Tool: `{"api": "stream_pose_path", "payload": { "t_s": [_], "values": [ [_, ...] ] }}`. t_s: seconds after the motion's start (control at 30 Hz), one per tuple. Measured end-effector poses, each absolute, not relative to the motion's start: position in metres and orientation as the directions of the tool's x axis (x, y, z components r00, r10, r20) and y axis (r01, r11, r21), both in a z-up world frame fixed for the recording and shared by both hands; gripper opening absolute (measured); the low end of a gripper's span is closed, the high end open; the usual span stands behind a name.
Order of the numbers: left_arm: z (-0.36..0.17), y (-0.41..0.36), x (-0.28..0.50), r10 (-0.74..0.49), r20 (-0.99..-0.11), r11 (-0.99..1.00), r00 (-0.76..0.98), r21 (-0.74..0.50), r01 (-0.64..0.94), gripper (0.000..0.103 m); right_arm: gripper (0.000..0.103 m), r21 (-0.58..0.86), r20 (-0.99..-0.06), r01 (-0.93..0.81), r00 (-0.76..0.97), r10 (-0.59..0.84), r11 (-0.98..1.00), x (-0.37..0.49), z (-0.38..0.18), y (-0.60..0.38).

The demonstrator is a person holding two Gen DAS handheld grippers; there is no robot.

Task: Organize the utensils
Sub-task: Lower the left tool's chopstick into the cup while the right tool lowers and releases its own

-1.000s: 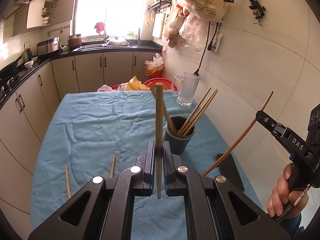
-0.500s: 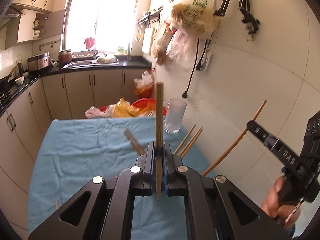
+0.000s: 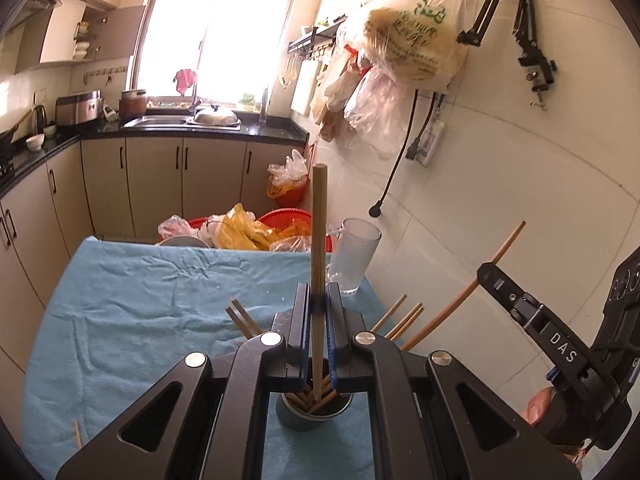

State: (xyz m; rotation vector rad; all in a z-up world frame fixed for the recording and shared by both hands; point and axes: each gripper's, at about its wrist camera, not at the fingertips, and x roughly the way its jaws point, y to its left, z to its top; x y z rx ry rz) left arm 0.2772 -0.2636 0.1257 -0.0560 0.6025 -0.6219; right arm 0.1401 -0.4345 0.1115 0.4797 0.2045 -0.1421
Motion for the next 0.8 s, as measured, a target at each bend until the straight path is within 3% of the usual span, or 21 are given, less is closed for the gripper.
{"api": "stream_pose_path", "payload": {
  "t_s": [0.37,0.8],
  "values": [
    [0.079,-0.267,0.287,-0.546,-0.579,0.817,0.606,-0.206,0.539,0.007,0.007,0.424,-0.327,0.214,0.942,-0.072,0.880,0.164,0.074,-0.433],
    [0.060,-0.267,0.290,-0.531,-0.607,0.821,0.591,-0.197,0.536,0.009,0.009,0.409,-0.407,0.216,0.913,-0.034,0.887,0.183,0.050,-0.428]
  ]
}}
